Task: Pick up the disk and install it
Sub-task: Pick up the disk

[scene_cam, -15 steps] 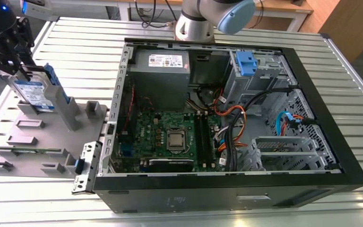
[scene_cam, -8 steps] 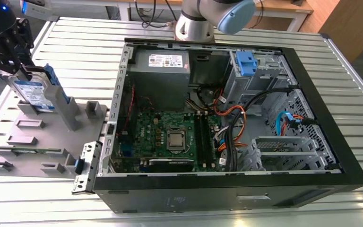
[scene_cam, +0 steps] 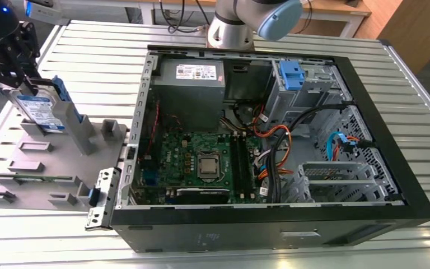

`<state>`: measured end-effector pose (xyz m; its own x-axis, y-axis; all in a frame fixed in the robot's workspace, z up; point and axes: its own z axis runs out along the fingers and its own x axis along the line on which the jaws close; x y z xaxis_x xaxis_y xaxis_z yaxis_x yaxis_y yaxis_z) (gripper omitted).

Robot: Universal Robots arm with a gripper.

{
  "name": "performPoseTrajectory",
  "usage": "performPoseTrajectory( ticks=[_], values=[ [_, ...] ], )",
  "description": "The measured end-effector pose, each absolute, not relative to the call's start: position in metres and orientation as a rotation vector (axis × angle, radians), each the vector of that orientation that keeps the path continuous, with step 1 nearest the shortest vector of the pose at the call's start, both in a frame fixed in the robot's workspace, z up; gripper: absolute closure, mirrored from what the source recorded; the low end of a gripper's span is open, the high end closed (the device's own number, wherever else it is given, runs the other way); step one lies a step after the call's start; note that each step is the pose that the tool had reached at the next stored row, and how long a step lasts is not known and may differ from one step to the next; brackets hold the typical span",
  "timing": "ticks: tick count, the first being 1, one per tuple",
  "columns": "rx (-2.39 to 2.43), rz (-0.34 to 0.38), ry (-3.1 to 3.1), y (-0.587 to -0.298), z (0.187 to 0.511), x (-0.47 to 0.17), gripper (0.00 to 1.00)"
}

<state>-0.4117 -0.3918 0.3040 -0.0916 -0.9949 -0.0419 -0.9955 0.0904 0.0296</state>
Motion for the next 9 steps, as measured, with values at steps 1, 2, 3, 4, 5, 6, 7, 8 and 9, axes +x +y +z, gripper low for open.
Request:
performPoseTrajectory(
  ticks=[1, 2, 3, 4, 5, 6, 7, 8, 9],
  values=[
    [-2.110, 0.079, 2.312, -0.3918, 0.3040, -0.4117, 0.65],
    [-2.110, 0.079, 2.312, -0.3918, 0.3040, -0.4117, 0.65],
    [-2.110, 0.079, 2.312, -0.3918, 0.3040, -0.4117, 0.65],
    [-2.110, 0.079, 2.312, -0.3919, 0.3040, -0.4117, 0.65],
    [-2.110, 0.079, 2.312, -0.3919, 0.3040, -0.4117, 0.65],
    [-2.110, 0.079, 2.312, -0.3919, 0.3040, -0.4117, 0.65],
    [-2.111, 0.079, 2.310, -0.3919, 0.3040, -0.4117, 0.65],
    [-2.120, 0.079, 2.303, -0.3919, 0.3041, -0.4117, 0.65],
    [-2.135, 0.079, 2.289, -0.3919, 0.3040, -0.4117, 0.65]
  ],
)
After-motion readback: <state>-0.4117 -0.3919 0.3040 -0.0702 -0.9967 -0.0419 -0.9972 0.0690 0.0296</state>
